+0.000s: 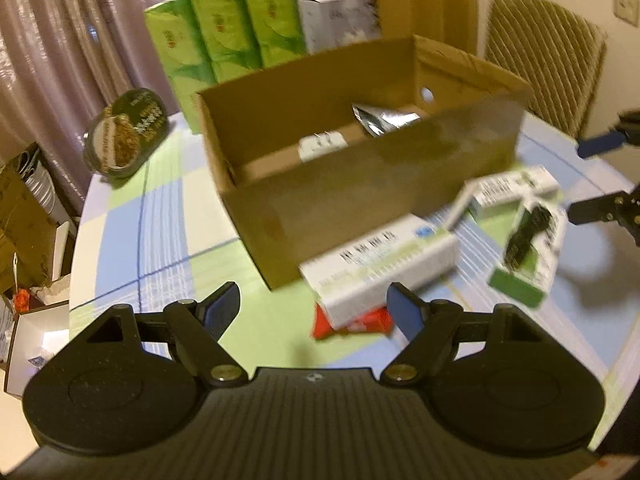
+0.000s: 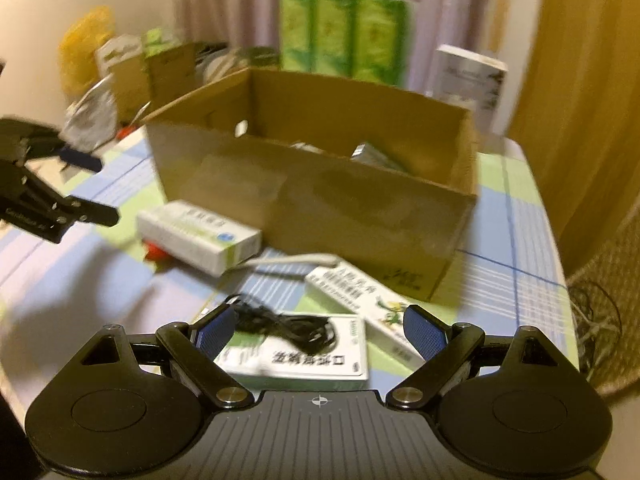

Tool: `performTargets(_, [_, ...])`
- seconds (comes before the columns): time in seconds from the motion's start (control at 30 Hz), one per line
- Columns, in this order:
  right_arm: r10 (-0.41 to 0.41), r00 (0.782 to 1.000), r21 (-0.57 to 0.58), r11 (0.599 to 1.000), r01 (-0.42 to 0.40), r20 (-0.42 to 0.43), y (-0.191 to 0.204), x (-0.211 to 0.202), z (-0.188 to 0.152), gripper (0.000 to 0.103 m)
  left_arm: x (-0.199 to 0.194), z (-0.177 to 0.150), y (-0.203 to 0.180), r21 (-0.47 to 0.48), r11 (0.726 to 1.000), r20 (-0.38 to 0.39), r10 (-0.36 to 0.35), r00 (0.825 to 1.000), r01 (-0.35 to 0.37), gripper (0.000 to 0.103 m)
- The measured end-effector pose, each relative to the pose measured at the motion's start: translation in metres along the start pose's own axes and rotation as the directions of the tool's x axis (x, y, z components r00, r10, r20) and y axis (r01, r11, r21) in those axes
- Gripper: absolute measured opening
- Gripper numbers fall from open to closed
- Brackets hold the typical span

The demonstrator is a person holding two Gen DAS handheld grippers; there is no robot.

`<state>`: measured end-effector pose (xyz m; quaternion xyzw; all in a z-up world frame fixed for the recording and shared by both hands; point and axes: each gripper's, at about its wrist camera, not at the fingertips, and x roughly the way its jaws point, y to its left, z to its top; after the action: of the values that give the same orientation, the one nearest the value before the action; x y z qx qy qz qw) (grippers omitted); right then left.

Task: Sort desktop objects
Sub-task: 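Reach right tool to black cable while left tool reaches green spray box, then close right tool on black cable while left tool closes on green spray box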

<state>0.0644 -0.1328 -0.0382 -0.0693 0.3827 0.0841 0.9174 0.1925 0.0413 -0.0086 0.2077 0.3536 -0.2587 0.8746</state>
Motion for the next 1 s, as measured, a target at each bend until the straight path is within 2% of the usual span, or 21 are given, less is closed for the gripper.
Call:
performTargets(0.13, [0.058, 0.998, -0.154, 0.986, -0.064, -0.039, 0.013, 0.011, -0.005, 0.087, 0.0, -0.006, -0.015, 0.032, 0.999, -0.017, -0.029, 0.999, 0.03, 0.078])
performTargets(0.2, [0.1, 0.993, -0.212, 0.971, -0.11, -0.056, 0.016, 0.017, -0.007, 0.082, 0.002, -0.008, -0.02, 0.052, 0.997, -0.023, -0.049, 0.999, 0.05, 0.078])
performTargets(0.27, [0.124, 0.989, -0.25, 0.958, -0.139, -0.077, 0.017, 0.024, -0.01, 0.073, 0.005, -0.009, -0.024, 0.073, 0.995, -0.034, -0.064, 0.997, 0.067, 0.078])
performTargets(0.57, [0.174, 0.978, -0.366, 0.908, -0.204, -0.113, 0.014, 0.05, -0.004, 0.059, 0.018, -0.005, -0.038, 0.125, 0.983, -0.052, -0.132, 0.99, 0.137, 0.078])
performTargets(0.7, [0.205, 0.969, -0.384, 0.891, -0.243, -0.138, 0.01, 0.058, -0.001, 0.05, 0.023, -0.005, -0.047, 0.156, 0.973, -0.061, -0.161, 0.985, 0.169, 0.078])
performTargets(0.8, [0.236, 0.959, -0.355, 0.893, -0.277, -0.154, 0.008, 0.058, -0.001, 0.036, 0.027, -0.003, -0.053, 0.172, 0.968, -0.06, -0.175, 0.983, 0.183, 0.078])
performTargets(0.87, [0.255, 0.952, -0.335, 0.894, -0.299, -0.169, 0.009, 0.056, -0.001, 0.014, 0.027, -0.001, -0.055, 0.178, 0.965, -0.054, -0.187, 0.981, 0.194, 0.078])
performTargets(1.0, [0.27, 0.945, -0.299, 0.9, -0.316, -0.186, 0.011, 0.049, -0.005, 0.011, 0.028, 0.002, -0.06, 0.188, 0.958, -0.041, -0.21, 0.977, 0.214, 0.078])
